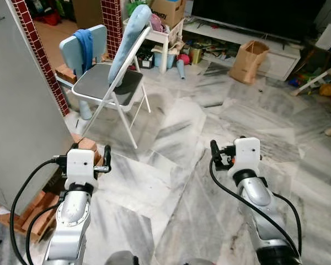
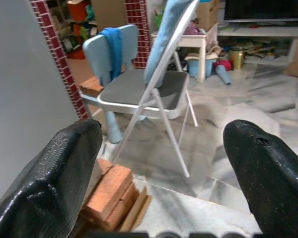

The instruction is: Restocking fridge

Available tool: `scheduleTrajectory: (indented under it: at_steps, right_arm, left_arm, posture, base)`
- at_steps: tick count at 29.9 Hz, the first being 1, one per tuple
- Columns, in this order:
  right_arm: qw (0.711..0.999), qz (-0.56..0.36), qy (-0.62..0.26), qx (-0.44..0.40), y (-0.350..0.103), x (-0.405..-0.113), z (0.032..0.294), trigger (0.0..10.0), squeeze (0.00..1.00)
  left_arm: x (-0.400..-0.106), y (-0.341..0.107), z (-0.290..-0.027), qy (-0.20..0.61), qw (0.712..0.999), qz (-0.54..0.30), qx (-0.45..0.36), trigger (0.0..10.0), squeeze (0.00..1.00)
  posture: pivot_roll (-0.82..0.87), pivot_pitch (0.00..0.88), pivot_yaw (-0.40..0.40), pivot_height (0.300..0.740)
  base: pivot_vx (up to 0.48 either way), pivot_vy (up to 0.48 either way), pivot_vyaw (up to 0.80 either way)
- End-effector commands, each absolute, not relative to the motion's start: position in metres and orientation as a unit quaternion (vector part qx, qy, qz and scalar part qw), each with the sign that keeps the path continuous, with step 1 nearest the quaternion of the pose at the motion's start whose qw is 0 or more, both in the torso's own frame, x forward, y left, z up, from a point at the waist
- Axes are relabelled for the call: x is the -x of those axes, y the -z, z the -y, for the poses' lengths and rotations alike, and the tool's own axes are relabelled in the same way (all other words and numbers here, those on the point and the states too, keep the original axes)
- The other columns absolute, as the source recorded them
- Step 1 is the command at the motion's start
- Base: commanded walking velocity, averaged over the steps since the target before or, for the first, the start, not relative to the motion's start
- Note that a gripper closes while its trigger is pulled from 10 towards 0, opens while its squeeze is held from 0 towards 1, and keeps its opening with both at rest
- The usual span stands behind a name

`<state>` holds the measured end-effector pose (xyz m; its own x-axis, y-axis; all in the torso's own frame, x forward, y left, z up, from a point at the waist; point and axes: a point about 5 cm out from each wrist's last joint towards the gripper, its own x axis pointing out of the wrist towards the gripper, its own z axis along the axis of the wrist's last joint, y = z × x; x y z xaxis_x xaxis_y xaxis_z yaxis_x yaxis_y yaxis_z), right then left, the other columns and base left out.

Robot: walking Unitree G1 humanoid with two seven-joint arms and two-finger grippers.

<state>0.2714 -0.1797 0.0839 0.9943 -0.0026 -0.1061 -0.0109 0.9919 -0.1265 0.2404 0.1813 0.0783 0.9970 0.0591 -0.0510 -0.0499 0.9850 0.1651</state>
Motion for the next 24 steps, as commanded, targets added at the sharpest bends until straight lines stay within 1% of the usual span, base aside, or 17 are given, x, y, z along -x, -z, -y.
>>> scheduleTrajectory:
  at_steps: [1,4,10,17,24]
  right_arm:
    - [0.997,-0.034,0.003,0.064,-0.091,-0.2755,0.1804,10.0,0.0]
    - [0.997,-0.03,0.01,0.065,-0.0937,-0.2798,0.1844,10.0,0.0]
    - [0.997,-0.026,0.01,0.065,-0.0959,-0.2834,0.1829,10.0,0.0]
    - [0.997,-0.03,0.023,0.067,-0.0926,-0.2794,0.1873,10.0,0.0]
    - [0.997,-0.029,0.024,0.074,-0.092,-0.2779,0.1885,10.0,0.0]
  left_arm:
    - [-0.2376,-0.0784,-0.1882,-0.034,0.995,-0.035,-0.088,10.0,0.0]
    - [-0.2396,-0.0802,-0.1843,-0.027,0.995,-0.032,-0.085,10.0,0.0]
    - [-0.2431,-0.0811,-0.1813,-0.016,0.996,-0.033,-0.082,10.0,0.0]
    - [-0.2445,-0.0788,-0.1796,-0.012,0.996,-0.048,-0.076,10.0,0.0]
    - [-0.2471,-0.0814,-0.1808,-0.006,0.996,-0.043,-0.08,10.0,0.0]
  posture:
    - [0.1,0.023,-0.018,0.74]
    - [0.1,0.025,-0.016,0.74]
    - [0.09,0.023,-0.013,0.74]
    - [0.08,0.033,-0.002,0.74]
    - [0.09,0.042,-0.002,0.74]
  base:
    - [0.0,0.48,0.0]
    - [0.0,0.48,0.0]
    - [0.0,0.477,0.0]
    - [0.0,0.451,0.0]
    - [-0.244,0.416,0.0]
